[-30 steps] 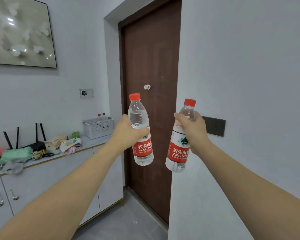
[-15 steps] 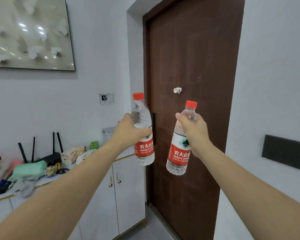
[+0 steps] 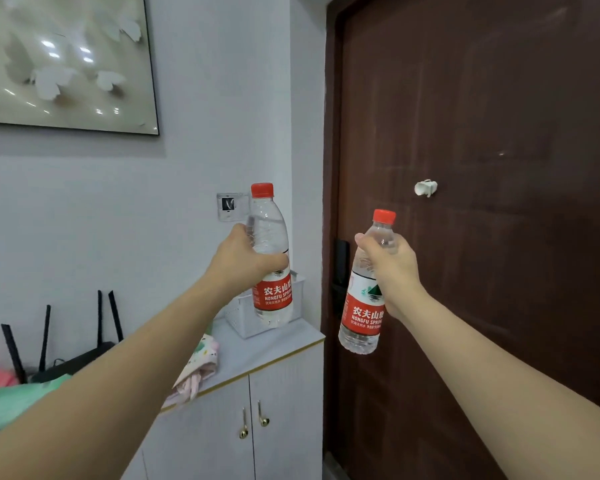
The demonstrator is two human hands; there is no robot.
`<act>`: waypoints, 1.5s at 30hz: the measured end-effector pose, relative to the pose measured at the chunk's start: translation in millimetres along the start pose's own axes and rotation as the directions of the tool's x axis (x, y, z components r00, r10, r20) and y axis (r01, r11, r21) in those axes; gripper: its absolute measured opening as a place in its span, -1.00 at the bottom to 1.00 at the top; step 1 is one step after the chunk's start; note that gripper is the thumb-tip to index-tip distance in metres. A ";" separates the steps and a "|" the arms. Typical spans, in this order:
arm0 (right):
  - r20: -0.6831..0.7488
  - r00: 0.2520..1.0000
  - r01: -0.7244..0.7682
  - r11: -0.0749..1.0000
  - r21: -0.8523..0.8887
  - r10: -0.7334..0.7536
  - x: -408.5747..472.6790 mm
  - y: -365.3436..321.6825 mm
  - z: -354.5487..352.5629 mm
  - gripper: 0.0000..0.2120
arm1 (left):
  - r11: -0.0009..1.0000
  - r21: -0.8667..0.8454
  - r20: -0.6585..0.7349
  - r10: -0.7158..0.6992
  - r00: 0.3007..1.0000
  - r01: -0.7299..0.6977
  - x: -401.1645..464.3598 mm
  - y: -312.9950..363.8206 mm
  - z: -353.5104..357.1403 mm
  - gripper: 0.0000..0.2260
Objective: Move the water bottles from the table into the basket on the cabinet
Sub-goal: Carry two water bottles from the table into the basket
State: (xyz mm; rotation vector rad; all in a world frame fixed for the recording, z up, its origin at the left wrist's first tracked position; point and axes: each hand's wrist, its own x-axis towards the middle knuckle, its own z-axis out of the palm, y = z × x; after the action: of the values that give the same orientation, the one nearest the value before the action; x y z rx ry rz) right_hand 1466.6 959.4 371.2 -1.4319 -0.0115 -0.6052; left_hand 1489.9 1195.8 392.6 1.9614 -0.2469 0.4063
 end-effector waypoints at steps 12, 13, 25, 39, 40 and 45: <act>0.017 0.999 -0.041 0.988 0.152 0.039 157.3 92.5 107.3 -0.79 | 0.996 -0.040 -0.048 -0.085 0.995 0.083 175.8 -112.4 16.7 -0.44; 0.025 0.999 -0.034 0.988 0.149 0.031 172.2 103.0 115.2 -0.77 | 0.996 -0.024 -0.062 -0.089 0.994 0.088 190.8 -121.0 16.2 -0.44; 0.105 0.991 -0.107 0.970 0.218 0.086 312.0 223.2 237.7 -0.69 | 0.989 0.021 -0.139 -0.145 0.980 0.149 337.3 -231.1 5.9 -0.36; 0.214 0.967 -0.130 0.991 -0.033 0.135 390.4 354.7 352.5 -0.77 | 0.957 0.212 -0.046 -0.193 0.980 0.198 438.0 -379.5 39.4 -0.41; 0.235 0.961 -0.134 0.989 -0.066 0.146 393.1 365.4 358.6 -0.78 | 0.949 0.228 -0.029 -0.216 0.976 0.217 441.0 -388.6 42.5 -0.41; 0.264 0.946 -0.158 0.979 -0.132 0.188 393.0 415.1 378.5 -0.85 | 0.853 0.460 -0.002 -0.276 0.961 0.246 450.7 -433.0 59.7 -0.42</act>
State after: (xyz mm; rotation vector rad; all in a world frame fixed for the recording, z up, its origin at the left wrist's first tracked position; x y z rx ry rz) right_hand 2096.1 1165.5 194.2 -1.5955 -0.0729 -0.2616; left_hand 2067.3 1324.5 182.1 2.4365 0.0910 0.2330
